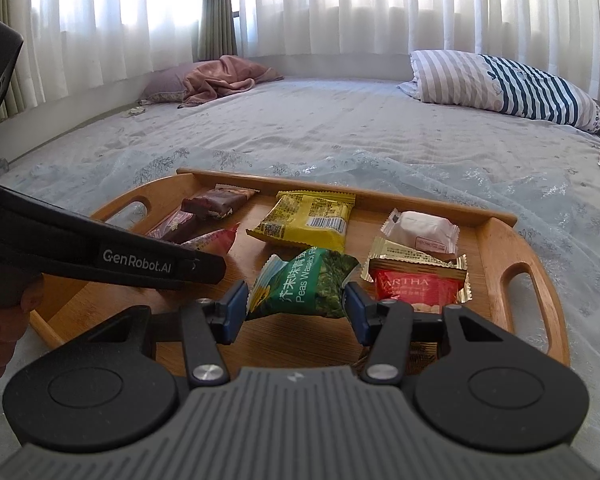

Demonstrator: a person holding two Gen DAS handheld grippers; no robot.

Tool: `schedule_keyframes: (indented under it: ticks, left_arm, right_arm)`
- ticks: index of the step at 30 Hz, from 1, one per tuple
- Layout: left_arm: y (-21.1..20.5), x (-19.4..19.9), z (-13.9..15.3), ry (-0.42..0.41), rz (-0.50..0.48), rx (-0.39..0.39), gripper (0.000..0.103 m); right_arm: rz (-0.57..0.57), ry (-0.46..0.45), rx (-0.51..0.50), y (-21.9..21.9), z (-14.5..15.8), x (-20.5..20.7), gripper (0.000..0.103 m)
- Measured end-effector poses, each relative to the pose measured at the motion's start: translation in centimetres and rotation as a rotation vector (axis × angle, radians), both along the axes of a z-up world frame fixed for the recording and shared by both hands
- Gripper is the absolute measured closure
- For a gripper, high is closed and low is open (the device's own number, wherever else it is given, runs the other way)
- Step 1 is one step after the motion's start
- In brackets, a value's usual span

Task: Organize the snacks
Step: 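Lower both snacks onto the tray and open both tools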

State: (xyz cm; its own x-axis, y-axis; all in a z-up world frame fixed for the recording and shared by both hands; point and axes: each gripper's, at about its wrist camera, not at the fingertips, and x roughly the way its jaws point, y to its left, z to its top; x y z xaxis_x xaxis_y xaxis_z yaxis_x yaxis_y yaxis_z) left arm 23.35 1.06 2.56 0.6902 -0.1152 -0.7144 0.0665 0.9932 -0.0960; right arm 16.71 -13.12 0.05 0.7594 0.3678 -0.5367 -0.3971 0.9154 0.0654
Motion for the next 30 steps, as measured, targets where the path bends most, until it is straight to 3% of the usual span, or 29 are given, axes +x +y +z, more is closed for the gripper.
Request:
schedule_keyframes:
  ticks: [14,18,20,30]
  left_arm:
    - [-0.2,0.1,0.0,-0.01,-0.004,0.02,0.074]
    - [-0.1,-0.2,0.3,-0.025,-0.011,0.019,0.063]
    - [-0.1,-0.5,0.6,-0.037,-0.013,0.023,0.061]
    - [0.4,-2.5,2.3,-0.091,-0.028,0.023,0.033]
  right_arm:
    - [0.021,0.01,-0.009,0.3,-0.2,0.1,0.042]
    - [0.028,0.009,-0.003,0.3,-0.1,-0.1,0.029]
    - [0.031,0.011,0.002,0.2,0.0,-0.3,0.028]
    - [0.028,-0.009,0.017,-0.6,0.9,-2.1,0.019]
